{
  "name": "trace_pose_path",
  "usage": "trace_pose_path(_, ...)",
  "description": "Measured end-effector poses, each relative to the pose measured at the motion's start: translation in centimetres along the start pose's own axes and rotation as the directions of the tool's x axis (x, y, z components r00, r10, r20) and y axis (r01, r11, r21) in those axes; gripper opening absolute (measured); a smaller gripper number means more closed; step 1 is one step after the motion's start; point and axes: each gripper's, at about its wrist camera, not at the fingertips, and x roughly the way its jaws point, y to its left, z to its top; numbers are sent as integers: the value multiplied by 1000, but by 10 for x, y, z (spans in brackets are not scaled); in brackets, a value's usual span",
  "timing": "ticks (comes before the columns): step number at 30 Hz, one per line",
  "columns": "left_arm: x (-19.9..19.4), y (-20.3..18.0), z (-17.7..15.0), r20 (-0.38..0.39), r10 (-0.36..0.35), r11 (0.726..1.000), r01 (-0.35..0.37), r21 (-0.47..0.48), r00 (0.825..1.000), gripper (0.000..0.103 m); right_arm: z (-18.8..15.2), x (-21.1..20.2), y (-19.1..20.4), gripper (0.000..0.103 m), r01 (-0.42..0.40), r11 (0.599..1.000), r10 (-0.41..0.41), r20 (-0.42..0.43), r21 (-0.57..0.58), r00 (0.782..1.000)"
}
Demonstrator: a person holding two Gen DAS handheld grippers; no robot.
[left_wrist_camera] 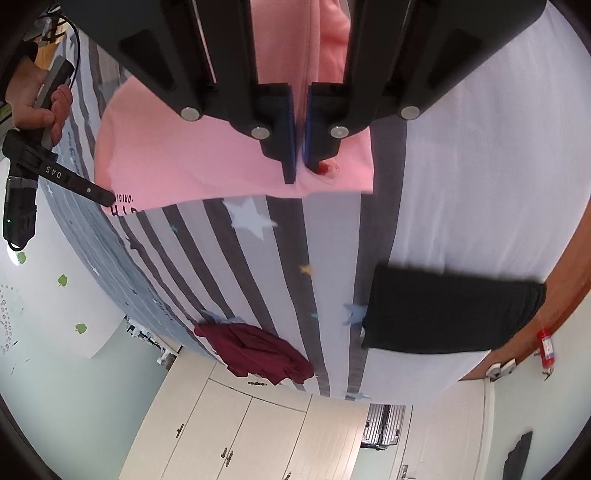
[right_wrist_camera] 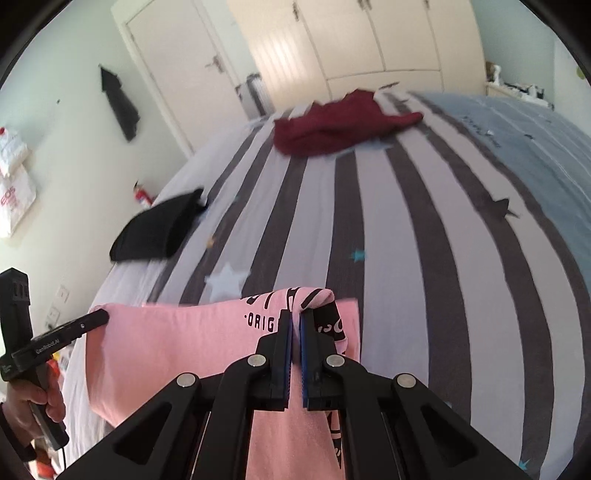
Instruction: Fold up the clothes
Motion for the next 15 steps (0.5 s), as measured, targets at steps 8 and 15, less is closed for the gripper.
trace_pose_path(8, 62, 13, 3, -85, 67, 996, -63, 56, 994, 2, -1, 55, -22, 3, 68, 998, -67, -87, 9, 994)
trace_pose_path(15, 54, 13, -2, -55, 111, 993, -108, 54, 992, 5, -13, 72, -31, 4, 55, 998, -55, -127, -4, 990)
